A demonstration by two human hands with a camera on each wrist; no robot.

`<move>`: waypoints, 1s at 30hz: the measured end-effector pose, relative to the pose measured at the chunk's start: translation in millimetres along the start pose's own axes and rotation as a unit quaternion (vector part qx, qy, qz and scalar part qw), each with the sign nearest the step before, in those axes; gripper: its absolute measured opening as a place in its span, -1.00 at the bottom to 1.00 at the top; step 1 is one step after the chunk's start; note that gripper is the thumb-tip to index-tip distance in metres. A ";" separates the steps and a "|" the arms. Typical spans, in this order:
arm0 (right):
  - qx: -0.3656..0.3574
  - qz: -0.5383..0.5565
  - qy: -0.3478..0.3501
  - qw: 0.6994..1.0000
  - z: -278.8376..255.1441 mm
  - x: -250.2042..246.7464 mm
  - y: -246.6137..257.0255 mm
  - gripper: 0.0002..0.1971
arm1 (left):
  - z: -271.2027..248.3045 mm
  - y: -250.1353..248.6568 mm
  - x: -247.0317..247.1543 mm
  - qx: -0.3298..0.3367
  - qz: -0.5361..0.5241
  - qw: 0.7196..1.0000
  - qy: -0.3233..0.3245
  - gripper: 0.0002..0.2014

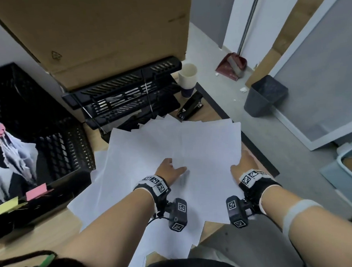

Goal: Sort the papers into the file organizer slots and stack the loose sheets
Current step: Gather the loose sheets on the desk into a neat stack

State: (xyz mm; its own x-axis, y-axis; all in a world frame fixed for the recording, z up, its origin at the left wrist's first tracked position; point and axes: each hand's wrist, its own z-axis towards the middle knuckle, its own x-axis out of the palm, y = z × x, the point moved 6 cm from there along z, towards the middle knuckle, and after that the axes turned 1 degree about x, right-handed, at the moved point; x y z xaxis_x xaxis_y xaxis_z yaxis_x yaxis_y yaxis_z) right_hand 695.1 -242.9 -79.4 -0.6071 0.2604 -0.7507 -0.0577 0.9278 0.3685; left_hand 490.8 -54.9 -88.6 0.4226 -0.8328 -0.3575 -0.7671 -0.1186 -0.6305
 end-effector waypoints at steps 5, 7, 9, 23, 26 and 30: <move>-0.024 0.050 0.111 0.992 -5.8 41.9 7.2 -0.53 | 5.4 3.3 1.1 0.002 0.015 1.000 -0.014 -0.25; -0.032 0.059 0.092 0.993 -3.3 44.7 5.1 -0.51 | 2.9 6.9 -2.1 0.011 -0.001 1.000 -0.028 -0.63; -0.032 0.062 0.080 0.994 -6.1 43.2 8.8 -0.49 | -3.2 13.0 -9.6 0.008 -0.040 0.998 -0.044 -0.78; -0.149 -0.136 0.093 0.975 -16.7 72.8 103.8 -0.34 | -39.0 87.2 -96.0 -0.152 0.095 0.955 -0.235 -0.55; -0.173 -0.165 0.107 0.965 -19.0 82.4 116.9 -0.39 | -32.7 86.9 -88.1 -0.111 -0.040 0.971 -0.206 -0.44; -0.195 -0.087 0.172 0.962 -25.9 99.7 124.2 -0.39 | -30.0 84.4 -84.1 -0.126 -0.134 0.959 -0.215 -0.26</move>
State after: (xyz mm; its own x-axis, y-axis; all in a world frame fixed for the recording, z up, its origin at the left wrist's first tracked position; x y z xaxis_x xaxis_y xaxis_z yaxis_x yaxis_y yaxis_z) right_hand 606.9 -108.7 -94.3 -0.7837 -0.0547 -0.6188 -0.4333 0.7618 0.4815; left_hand 376.1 -11.1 -91.0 0.7387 -0.4613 -0.4914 -0.6731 -0.4685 -0.5722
